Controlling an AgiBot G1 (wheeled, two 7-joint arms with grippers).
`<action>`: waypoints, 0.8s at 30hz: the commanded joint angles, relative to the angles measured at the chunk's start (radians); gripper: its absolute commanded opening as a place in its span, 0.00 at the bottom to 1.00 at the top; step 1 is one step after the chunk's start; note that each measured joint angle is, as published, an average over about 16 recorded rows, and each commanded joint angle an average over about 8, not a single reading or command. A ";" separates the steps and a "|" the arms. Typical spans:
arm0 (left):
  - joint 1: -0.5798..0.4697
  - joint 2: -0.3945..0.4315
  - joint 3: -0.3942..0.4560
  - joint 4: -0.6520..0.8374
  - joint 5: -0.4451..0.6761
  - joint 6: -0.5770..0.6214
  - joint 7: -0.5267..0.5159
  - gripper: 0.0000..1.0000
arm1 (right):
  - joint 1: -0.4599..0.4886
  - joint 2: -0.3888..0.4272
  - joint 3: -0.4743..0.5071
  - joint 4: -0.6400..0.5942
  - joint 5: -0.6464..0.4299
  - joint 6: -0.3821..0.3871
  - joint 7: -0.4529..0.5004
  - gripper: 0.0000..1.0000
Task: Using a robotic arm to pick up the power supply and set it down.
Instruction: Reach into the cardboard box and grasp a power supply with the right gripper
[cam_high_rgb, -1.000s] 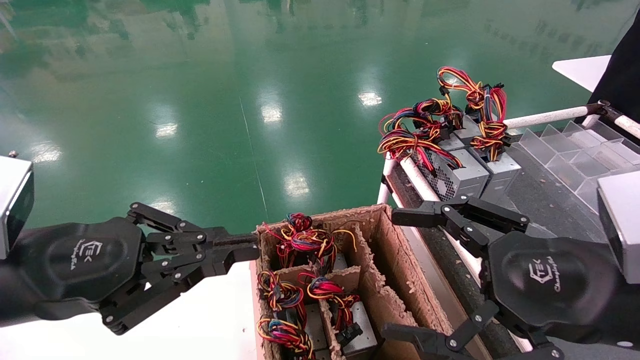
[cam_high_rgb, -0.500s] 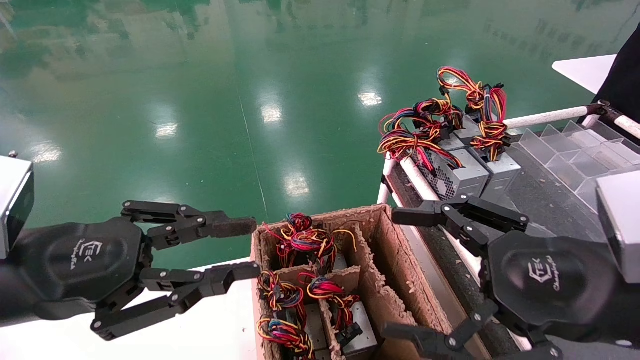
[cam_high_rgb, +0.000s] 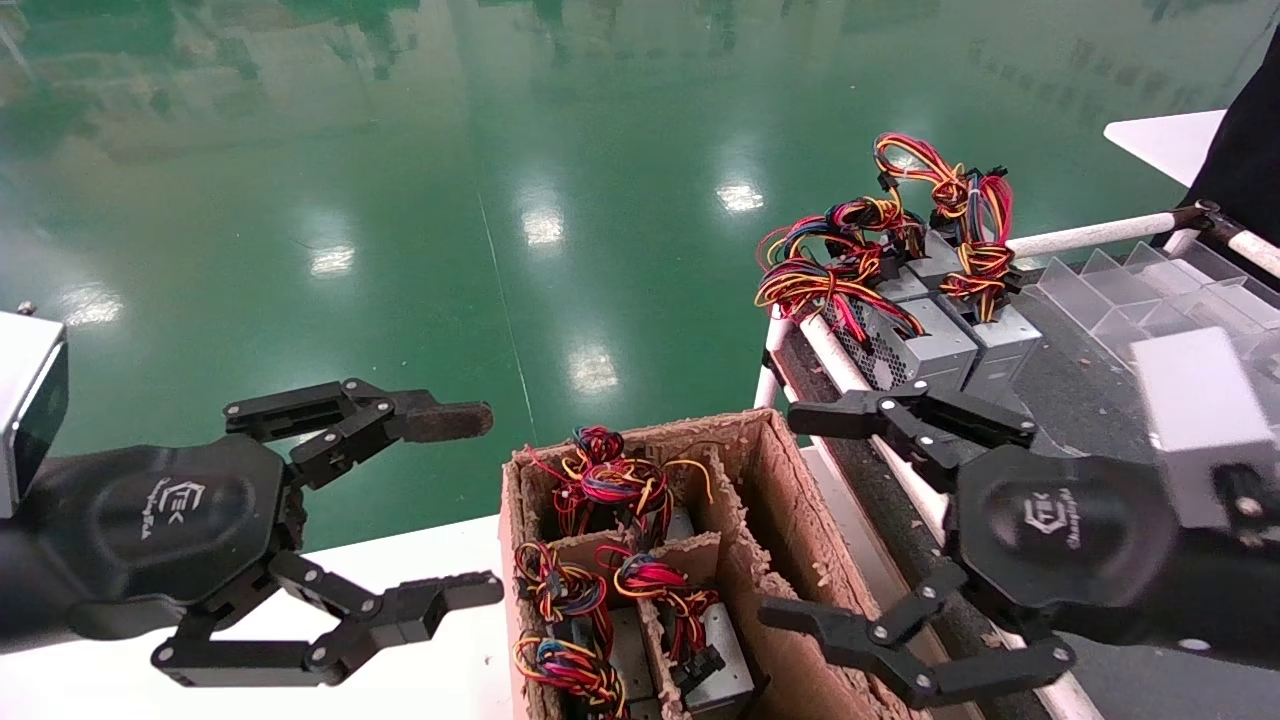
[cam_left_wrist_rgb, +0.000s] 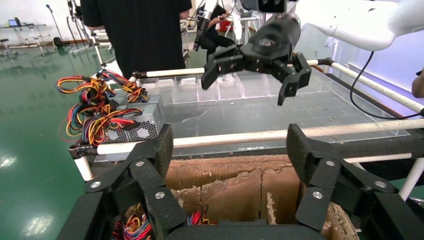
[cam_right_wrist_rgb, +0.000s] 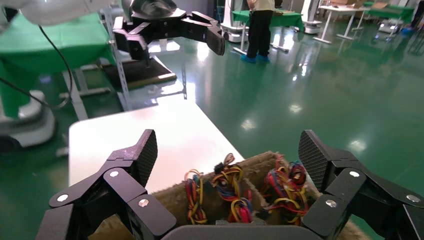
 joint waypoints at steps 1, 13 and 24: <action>0.000 0.000 0.000 0.000 0.000 0.000 0.000 1.00 | 0.001 -0.007 -0.009 -0.008 -0.011 0.004 0.007 1.00; 0.000 0.000 0.000 0.000 0.000 0.000 0.000 1.00 | 0.180 -0.194 -0.198 -0.213 -0.298 -0.014 0.066 0.79; 0.000 0.000 0.000 0.000 0.000 0.000 0.000 1.00 | 0.259 -0.344 -0.257 -0.456 -0.402 -0.016 -0.117 0.00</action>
